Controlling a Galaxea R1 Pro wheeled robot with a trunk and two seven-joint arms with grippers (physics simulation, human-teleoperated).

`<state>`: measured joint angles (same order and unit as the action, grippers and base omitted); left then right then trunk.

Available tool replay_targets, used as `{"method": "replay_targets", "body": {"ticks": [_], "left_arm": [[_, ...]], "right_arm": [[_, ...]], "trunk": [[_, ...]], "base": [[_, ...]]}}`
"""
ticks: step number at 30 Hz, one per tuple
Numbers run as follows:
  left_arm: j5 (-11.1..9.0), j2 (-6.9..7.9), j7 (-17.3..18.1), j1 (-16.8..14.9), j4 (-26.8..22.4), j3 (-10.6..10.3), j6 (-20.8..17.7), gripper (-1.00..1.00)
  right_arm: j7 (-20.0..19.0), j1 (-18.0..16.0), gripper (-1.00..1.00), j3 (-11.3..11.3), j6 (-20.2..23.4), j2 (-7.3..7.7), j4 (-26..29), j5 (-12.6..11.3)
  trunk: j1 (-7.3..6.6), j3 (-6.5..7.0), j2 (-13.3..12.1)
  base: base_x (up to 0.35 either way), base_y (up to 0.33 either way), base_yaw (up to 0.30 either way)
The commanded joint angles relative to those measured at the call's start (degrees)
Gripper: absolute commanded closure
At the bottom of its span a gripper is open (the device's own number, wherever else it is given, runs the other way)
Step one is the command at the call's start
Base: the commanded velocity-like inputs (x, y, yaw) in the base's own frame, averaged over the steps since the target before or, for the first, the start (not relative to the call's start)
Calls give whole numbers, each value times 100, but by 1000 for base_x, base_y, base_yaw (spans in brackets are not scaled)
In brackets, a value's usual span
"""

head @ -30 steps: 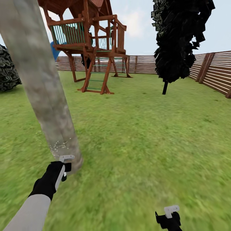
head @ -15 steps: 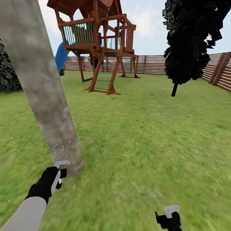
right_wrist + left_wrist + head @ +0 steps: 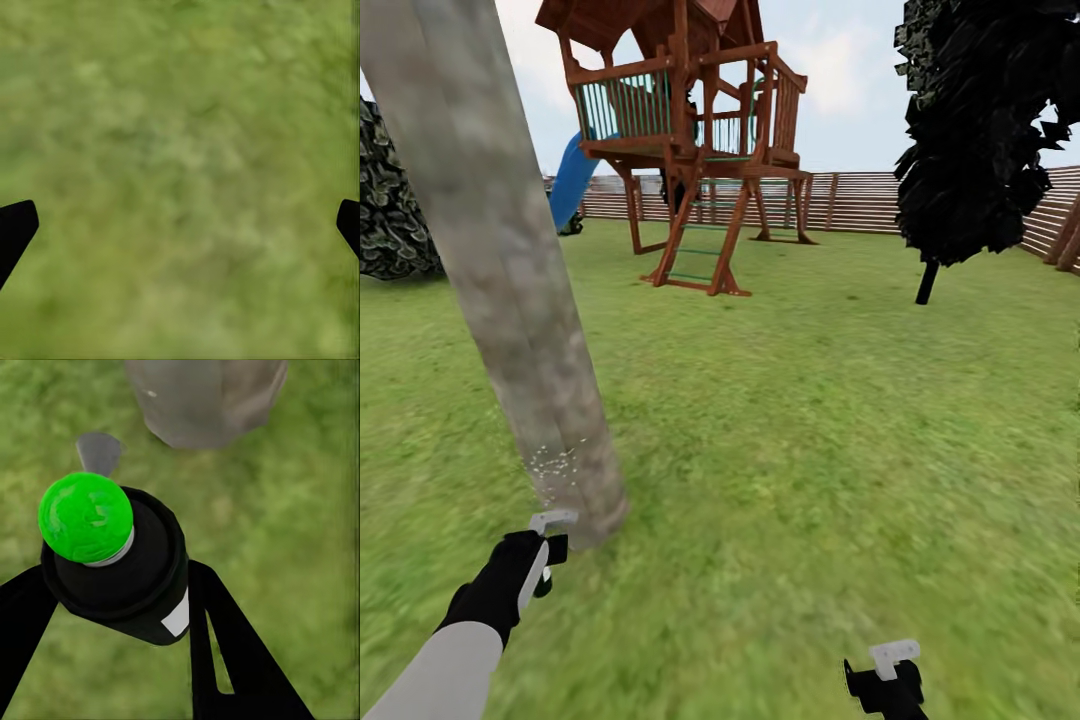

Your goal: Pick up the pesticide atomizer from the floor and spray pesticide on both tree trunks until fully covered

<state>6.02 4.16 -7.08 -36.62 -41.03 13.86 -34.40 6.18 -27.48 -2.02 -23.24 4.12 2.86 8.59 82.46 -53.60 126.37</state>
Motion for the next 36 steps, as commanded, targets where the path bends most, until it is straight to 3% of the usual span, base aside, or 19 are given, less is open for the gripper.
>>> {"method": "replay_targets", "body": {"ticks": [1,6,10,16,24,36], "left_arm": [[54,-3,22,-3,-10,15,-16,100],[69,-10,9,-3,-77,-16,61,100],[82,-130,4,-3,-146,-171,58,100],[58,-150,-149,-3,-212,-164,56,100],[35,-195,-153,-3,-215,-172,56,100],[34,-205,-153,-3,-221,-173,56,100]], "right_arm": [[50,-3,-100,-18,-5,1,-5,59],[50,-3,-100,-13,-5,12,-5,56],[50,-3,-100,-18,-5,10,-5,56],[50,-3,-100,-18,-5,10,-5,58],[50,-3,-100,-18,-5,10,-5,60],[50,-3,-100,-18,-5,4,-11,64]], "trunk": [[-1,-5,2],[-1,-5,2],[-1,-5,2],[-1,-5,2],[-1,-5,2],[-1,-5,2]], "base": [[6,-272,0],[-6,-274,22],[-42,-274,242],[-79,-273,275],[146,-262,270],[205,-226,35]]}}
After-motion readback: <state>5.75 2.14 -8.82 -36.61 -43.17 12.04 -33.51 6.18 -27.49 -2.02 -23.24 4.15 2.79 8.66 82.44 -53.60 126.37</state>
